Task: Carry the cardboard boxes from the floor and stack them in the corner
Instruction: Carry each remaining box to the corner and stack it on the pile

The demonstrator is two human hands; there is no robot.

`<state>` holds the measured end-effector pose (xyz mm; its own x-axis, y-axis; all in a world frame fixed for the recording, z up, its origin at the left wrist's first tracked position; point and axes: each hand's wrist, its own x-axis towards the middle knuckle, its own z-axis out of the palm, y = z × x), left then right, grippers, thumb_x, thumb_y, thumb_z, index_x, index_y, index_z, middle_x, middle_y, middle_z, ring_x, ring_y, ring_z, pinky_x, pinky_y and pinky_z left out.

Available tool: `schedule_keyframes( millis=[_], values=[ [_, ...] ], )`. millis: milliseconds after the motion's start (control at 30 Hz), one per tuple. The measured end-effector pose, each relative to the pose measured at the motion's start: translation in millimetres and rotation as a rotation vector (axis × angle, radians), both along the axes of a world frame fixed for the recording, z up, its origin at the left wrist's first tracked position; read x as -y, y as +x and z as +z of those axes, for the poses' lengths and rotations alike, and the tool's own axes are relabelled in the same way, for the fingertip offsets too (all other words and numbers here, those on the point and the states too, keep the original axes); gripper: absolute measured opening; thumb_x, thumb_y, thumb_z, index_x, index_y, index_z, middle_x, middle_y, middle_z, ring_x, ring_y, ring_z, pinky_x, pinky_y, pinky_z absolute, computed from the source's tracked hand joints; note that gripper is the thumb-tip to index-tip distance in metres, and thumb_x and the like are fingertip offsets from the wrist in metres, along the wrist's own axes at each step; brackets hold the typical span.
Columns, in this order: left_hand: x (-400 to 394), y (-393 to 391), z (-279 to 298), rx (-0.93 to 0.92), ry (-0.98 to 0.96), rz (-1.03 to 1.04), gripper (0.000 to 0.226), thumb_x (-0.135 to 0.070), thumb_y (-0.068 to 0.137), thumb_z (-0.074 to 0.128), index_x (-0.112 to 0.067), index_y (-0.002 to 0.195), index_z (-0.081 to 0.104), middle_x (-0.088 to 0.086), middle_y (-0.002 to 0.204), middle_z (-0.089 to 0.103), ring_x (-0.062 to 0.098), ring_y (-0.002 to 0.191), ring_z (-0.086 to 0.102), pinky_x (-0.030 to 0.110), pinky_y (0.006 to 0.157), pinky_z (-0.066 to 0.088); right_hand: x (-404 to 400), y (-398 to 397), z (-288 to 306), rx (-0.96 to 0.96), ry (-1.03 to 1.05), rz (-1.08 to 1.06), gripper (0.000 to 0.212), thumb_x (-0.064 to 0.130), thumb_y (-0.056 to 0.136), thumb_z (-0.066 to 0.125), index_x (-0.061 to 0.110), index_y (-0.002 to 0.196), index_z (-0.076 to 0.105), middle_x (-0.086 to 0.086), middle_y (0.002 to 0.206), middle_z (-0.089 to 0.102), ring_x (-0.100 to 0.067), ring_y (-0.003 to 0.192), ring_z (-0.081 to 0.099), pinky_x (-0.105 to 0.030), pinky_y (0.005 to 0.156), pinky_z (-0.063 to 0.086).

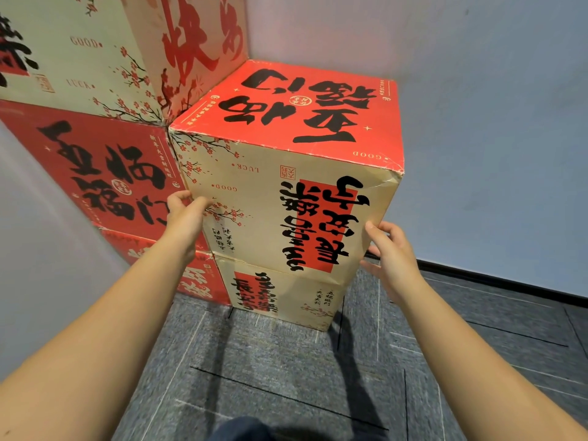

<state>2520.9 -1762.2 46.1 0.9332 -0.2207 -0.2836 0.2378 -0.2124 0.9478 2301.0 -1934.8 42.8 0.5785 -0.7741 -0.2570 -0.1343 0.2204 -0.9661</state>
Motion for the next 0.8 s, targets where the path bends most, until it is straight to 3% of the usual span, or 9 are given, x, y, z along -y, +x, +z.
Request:
schedule_keyframes(
  millis=[133, 233, 300, 333, 367, 433, 500, 633, 800],
  values=[
    [2.0, -7.3, -1.3, -0.005, -0.011, -0.031, 0.062, -0.021, 0.089, 0.054, -0.022, 0.142, 0.021, 0.007, 0.142, 0.038, 0.027, 0.128, 0.039, 0.044, 0.107, 0.031, 0.7, 0.2, 0.0, 0.004, 0.004, 0.006, 0.024, 0.027, 0.094, 0.05, 0.02, 0.116, 0.046, 0.011, 0.099, 0.056, 0.002, 0.086, 0.053, -0.025, 0.069, 0.044],
    [1.2, -15.4, 3.1, -0.023, -0.011, -0.036, 0.059, -0.017, 0.091, 0.052, -0.017, 0.142, 0.023, 0.001, 0.13, 0.041, 0.021, 0.118, 0.041, 0.039, 0.102, 0.032, 2.2, -2.8, 4.4, -0.018, 0.025, -0.011, 0.034, 0.024, 0.093, 0.052, 0.014, 0.124, 0.045, 0.006, 0.108, 0.056, -0.006, 0.094, 0.055, -0.03, 0.08, 0.045],
    [-2.1, -23.5, 14.9, -0.048, 0.035, -0.05, 0.029, -0.016, 0.093, 0.049, -0.012, 0.121, 0.045, 0.001, 0.107, 0.046, 0.018, 0.096, 0.046, 0.035, 0.086, 0.04, 3.0, -6.6, 16.8, -0.069, 0.018, -0.059, 0.037, 0.021, 0.093, 0.053, 0.01, 0.127, 0.045, 0.001, 0.115, 0.052, -0.013, 0.105, 0.05, -0.036, 0.092, 0.044],
    [-4.7, -29.4, 26.1, -0.076, 0.063, -0.059, 0.011, -0.016, 0.094, 0.046, -0.013, 0.103, 0.051, 0.001, 0.098, 0.048, 0.016, 0.086, 0.046, 0.032, 0.077, 0.04, 2.9, -9.6, 27.8, -0.088, 0.019, -0.089, 0.032, 0.019, 0.093, 0.053, 0.01, 0.123, 0.048, 0.001, 0.113, 0.051, -0.015, 0.107, 0.048, -0.037, 0.094, 0.043],
    [-7.9, -35.1, 39.1, -0.093, 0.074, -0.073, 0.007, -0.016, 0.095, 0.045, -0.013, 0.094, 0.051, 0.001, 0.096, 0.05, 0.016, 0.084, 0.048, 0.031, 0.074, 0.04, 2.9, -12.8, 41.3, -0.103, 0.019, -0.111, 0.022, 0.017, 0.093, 0.052, 0.01, 0.114, 0.052, 0.001, 0.106, 0.053, -0.016, 0.106, 0.049, -0.036, 0.092, 0.044],
    [-14.3, -45.5, 72.4, -0.127, 0.079, -0.103, 0.011, -0.016, 0.095, 0.044, -0.01, 0.098, 0.053, 0.004, 0.103, 0.054, 0.019, 0.095, 0.05, 0.034, 0.081, 0.039, 0.2, -18.3, 78.5, -0.145, 0.021, -0.133, 0.005, 0.013, 0.092, 0.051, 0.015, 0.09, 0.055, 0.001, 0.093, 0.055, -0.021, 0.101, 0.053, -0.035, 0.084, 0.044],
    [-20.5, -56.3, 118.1, -0.141, 0.065, -0.126, 0.011, -0.015, 0.095, 0.045, -0.011, 0.092, 0.055, 0.005, 0.098, 0.057, 0.019, 0.091, 0.053, 0.032, 0.077, 0.04, -6.1, -21.9, 126.1, -0.169, 0.023, -0.13, 0.017, 0.009, 0.091, 0.051, 0.018, 0.077, 0.054, -0.002, 0.088, 0.058, -0.021, 0.093, 0.055, -0.032, 0.078, 0.045],
    [-36.7, -70.9, 231.2, -0.12, 0.031, -0.141, 0.015, -0.012, 0.094, 0.047, -0.013, 0.081, 0.056, 0.003, 0.08, 0.058, 0.013, 0.067, 0.053, 0.026, 0.064, 0.04, -24.3, -22.2, 239.4, -0.149, 0.034, -0.065, 0.021, 0.005, 0.091, 0.049, 0.014, 0.072, 0.052, -0.002, 0.078, 0.056, -0.018, 0.079, 0.055, -0.029, 0.073, 0.045],
    [-82.2, -81.9, 371.7, -0.096, -0.028, -0.059, 0.021, -0.01, 0.093, 0.048, -0.014, 0.074, 0.056, 0.003, 0.072, 0.056, 0.015, 0.062, 0.051, 0.026, 0.059, 0.042, -63.5, -9.9, 377.8, -0.111, 0.01, 0.045, 0.025, 0.004, 0.092, 0.047, 0.014, 0.069, 0.051, -0.002, 0.072, 0.054, -0.015, 0.068, 0.052, -0.025, 0.064, 0.043]
  ],
)
